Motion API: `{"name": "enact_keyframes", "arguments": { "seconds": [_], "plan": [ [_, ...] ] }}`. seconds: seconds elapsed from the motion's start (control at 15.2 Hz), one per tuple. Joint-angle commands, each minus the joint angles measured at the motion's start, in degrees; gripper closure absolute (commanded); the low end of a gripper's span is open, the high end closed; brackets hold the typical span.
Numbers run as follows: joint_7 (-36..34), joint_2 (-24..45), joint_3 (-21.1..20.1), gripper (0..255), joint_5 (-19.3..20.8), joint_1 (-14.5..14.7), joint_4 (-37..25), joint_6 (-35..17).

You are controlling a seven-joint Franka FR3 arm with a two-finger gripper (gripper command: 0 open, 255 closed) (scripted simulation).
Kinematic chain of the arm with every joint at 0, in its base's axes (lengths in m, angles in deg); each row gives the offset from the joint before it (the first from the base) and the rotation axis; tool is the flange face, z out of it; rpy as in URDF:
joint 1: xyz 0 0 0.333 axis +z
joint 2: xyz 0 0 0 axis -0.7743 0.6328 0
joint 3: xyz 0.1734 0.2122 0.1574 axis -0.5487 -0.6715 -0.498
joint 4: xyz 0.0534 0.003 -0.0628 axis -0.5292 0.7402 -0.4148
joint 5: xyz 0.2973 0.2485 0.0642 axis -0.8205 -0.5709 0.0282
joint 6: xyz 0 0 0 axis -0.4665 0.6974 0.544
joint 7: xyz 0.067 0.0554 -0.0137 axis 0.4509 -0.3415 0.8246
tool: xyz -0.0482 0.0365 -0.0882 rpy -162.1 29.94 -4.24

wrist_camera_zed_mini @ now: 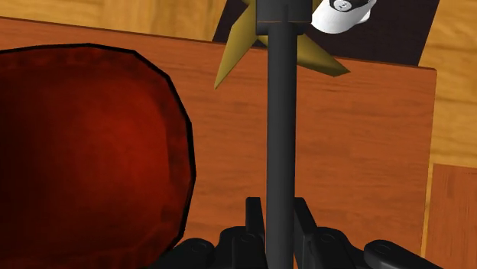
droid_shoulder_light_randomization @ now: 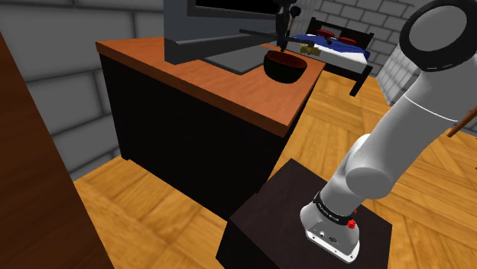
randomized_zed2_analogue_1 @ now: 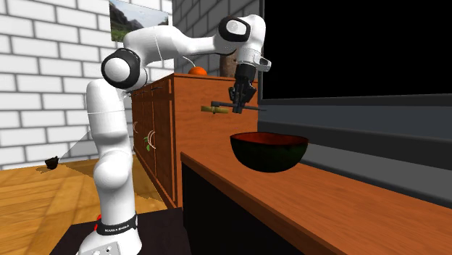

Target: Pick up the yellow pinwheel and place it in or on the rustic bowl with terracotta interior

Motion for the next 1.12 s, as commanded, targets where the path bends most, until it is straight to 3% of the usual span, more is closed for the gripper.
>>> {"name": "enact_keyframes", "arguments": {
  "seconds": [0.0,0.4,0.73,1.06],
  "plan": [
    [3.2,1.6,1.6,255,0.5,-1.3,-2.0,0.1],
    [13.2,8.2,6.4,255,0.8,-6.1,-9.9,0.7],
    [21.4,16.1,9.8,255,-0.7,-11.3,-19.9,2.4],
    [20.0,12.9,9.4,255,0.2,-10.4,-11.4,-2.9]
  ]
}}
